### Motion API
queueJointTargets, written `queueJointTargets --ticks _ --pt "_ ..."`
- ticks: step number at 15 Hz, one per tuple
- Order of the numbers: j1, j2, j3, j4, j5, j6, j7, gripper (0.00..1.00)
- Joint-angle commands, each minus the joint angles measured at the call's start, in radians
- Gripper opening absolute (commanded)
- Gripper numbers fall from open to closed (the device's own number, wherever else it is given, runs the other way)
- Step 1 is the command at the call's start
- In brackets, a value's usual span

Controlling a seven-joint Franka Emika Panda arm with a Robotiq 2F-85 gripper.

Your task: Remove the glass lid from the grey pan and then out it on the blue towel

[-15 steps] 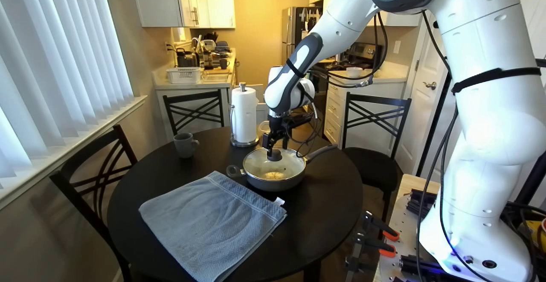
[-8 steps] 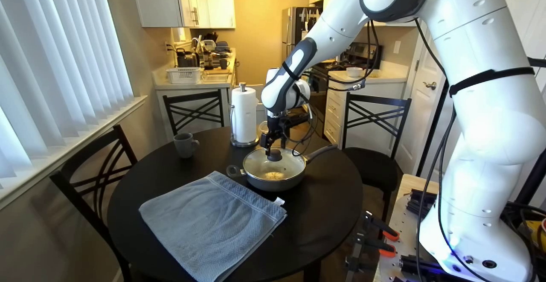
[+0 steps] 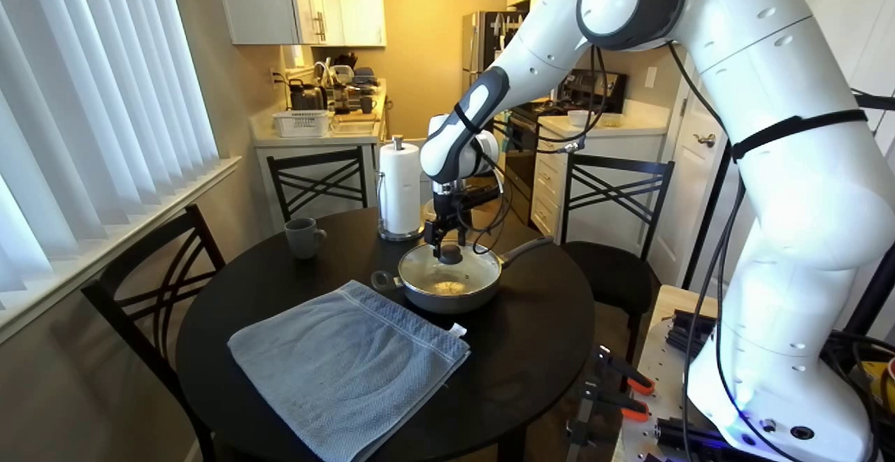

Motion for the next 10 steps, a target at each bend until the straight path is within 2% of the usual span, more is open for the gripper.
queueJointTargets --ticks 1,7,8,9,10 --pt "-0.008 0.024 0.002 0.040 0.014 -0.052 -0.032 1.00" --pt "-0.007 0.036 -0.001 0.055 0.013 -0.054 -0.028 1.00" --pt "-0.007 0.036 -0.001 0.056 0.012 -0.056 -0.029 0.94" --pt "-0.007 0.039 -0.001 0.059 0.011 -0.059 -0.029 0.73" --pt "-0.004 0.040 -0.003 0.060 0.008 -0.063 -0.026 0.70"
